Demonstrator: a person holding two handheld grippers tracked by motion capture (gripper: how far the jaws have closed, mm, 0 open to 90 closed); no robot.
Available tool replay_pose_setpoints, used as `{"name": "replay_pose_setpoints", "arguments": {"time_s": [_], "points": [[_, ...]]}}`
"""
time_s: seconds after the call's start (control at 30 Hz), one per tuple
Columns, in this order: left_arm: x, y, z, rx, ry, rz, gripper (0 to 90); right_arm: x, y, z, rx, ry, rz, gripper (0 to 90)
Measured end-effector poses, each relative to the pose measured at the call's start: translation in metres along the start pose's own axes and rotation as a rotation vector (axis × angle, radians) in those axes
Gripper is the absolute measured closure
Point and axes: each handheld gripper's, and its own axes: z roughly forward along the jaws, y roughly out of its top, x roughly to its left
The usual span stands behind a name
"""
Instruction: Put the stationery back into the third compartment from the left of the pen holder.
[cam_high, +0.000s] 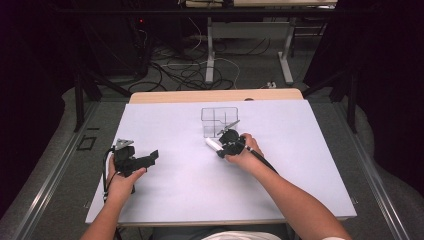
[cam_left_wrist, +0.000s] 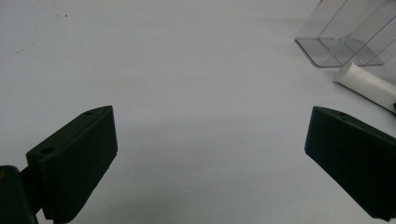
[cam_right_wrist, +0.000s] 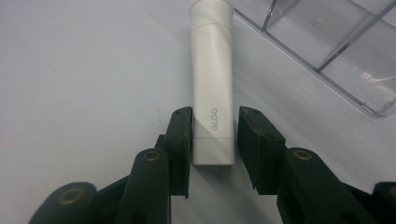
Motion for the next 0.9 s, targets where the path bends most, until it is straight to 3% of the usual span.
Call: {"name": "replay_pose_setpoints", "arguments": {"time_s": [0.3,0.33,0.47,0.6,0.7,0.83,0.9], "points": [[-0.0004,-0.0002,0.0003,0.005,-0.003,0.001,2.4,0.0008,-0.0006,0.0007,-0.020,0.008,0.008,70.3],[-0.0005,-0.0003,0.0004,0.005,-0.003,0.001,2.4,0.0006,0.0000,-0.0005,0.001,0.003,0.010,70.3],[-0.0002,-0.0008,0.0013,0.003,0.001,-0.001,2.6,0.0011,0.0002,-0.0002,0.003,-0.003,0.034,70.4],[-0.0002,-0.0011,0.0019,0.007,0.004,-0.002,3.0,0.0009,0.0002,-0.0007,0.003,0.005,0.009,70.5],[-0.0002,-0.0013,0.0020,0.004,0.017,-0.002,2.9,0.0012,-0.0005,-0.0001,-0.011,0.001,0.006,70.6],[0.0001,-0.0015,0.0014,-0.003,0.029,-0.004,2.4,0.0031,0.0001,-0.0013,0.011,-0.005,0.019,70.7],[0.0004,-0.0015,0.0014,-0.002,0.027,-0.006,1.9,0.0021,-0.0012,-0.0025,-0.005,-0.006,-0.008,70.8]]}}
